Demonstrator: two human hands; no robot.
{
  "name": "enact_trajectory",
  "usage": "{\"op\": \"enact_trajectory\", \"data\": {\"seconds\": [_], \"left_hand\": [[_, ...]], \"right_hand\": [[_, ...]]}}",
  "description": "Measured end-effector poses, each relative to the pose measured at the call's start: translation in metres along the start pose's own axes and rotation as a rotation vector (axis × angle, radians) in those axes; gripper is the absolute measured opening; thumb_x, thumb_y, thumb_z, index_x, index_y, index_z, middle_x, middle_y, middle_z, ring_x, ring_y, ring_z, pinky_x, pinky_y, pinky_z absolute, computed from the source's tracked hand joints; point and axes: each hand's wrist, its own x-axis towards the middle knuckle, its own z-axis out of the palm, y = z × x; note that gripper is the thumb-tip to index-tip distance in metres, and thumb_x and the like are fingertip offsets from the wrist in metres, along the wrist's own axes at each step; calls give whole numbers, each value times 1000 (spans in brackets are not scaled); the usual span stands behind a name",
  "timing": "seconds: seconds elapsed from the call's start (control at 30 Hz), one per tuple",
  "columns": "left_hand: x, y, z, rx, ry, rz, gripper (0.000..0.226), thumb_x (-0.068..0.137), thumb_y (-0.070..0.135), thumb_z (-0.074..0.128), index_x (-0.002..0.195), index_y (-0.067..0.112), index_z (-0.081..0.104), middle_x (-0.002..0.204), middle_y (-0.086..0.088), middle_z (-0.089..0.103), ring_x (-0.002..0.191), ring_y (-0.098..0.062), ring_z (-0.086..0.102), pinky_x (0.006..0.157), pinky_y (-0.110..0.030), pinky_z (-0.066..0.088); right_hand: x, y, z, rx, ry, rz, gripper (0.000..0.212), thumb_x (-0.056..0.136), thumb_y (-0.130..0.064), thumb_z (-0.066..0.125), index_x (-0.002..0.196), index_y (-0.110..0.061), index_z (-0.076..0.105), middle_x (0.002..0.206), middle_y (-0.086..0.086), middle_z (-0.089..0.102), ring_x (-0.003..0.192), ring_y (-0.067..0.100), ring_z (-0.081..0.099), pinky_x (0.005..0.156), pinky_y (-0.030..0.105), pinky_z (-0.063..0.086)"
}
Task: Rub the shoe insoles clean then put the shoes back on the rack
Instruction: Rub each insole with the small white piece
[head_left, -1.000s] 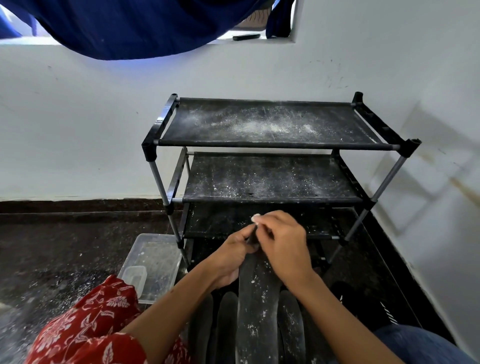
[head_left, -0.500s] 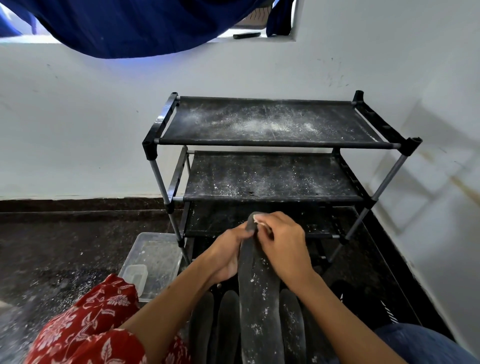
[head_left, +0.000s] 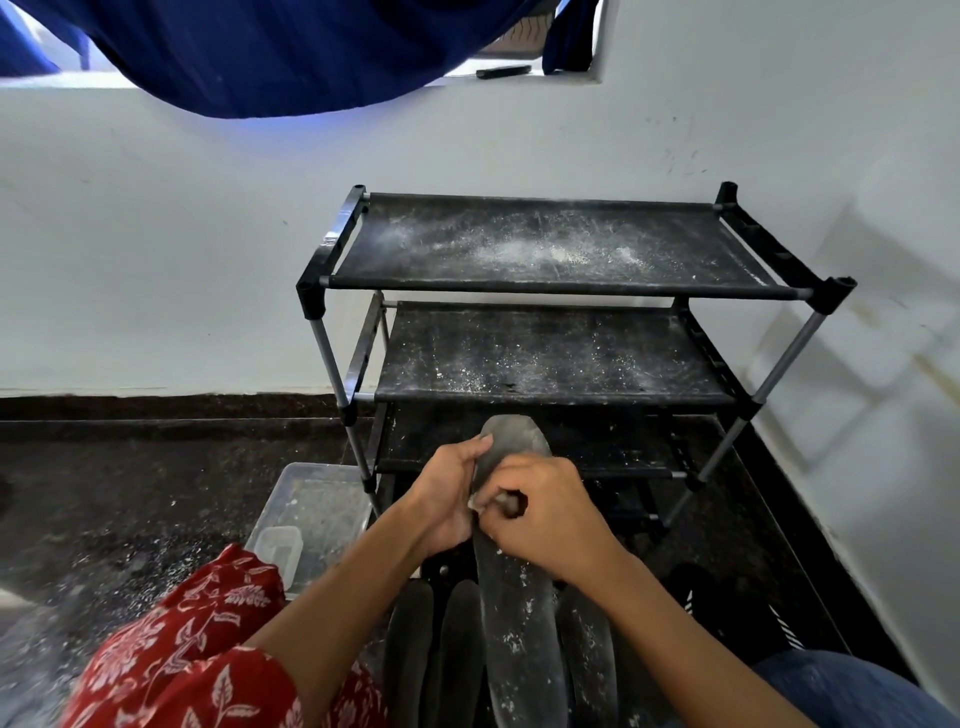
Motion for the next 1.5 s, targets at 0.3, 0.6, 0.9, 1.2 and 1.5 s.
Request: {"op": "enact_trajectory", "data": {"seconds": [0.3, 0.6, 0.9, 1.2, 1.5], "left_hand": [[-1, 0, 1, 15, -42, -21, 38, 99, 25, 32, 89, 2, 62, 61, -8, 67, 54, -15, 66, 54, -22, 52], [-2, -1, -4, -3, -83, -15, 29, 99, 21, 32, 105, 10, 59, 80, -9, 68, 69, -19, 66, 67, -31, 55], [-5, 3, -6, 35, -23, 45, 30, 99, 21, 35, 117, 10, 57, 92, -13, 68, 77, -22, 65, 66, -32, 55], [-6, 2, -8, 29, -44, 20, 30, 99, 23, 35, 115, 12, 59, 94, -11, 69, 81, -22, 66, 74, -35, 54], [-7, 13, -10, 20, 44, 54, 35, 99, 28, 38, 113, 4, 59, 88, -14, 72, 75, -23, 68, 67, -32, 55]], "right_hand": [[-3, -2, 6, -126, 95, -12, 20, 72, -8, 59, 83, -13, 74, 85, -3, 70, 83, 13, 63, 81, 26, 51], [5, 10, -10, -197, 315, -18, 16, 77, -4, 62, 88, -9, 74, 88, 0, 70, 84, 16, 61, 81, 18, 45], [1, 20, -14, -365, 122, 71, 9, 68, -4, 66, 70, -10, 72, 73, -2, 68, 72, 17, 60, 61, 28, 55], [4, 16, -8, -263, 216, -45, 25, 79, -3, 59, 99, -9, 72, 98, 0, 70, 92, 14, 63, 82, 20, 50], [-6, 13, -2, -301, 190, 42, 11, 72, -9, 61, 73, -10, 72, 74, -3, 65, 71, 14, 60, 59, 27, 53]]}}
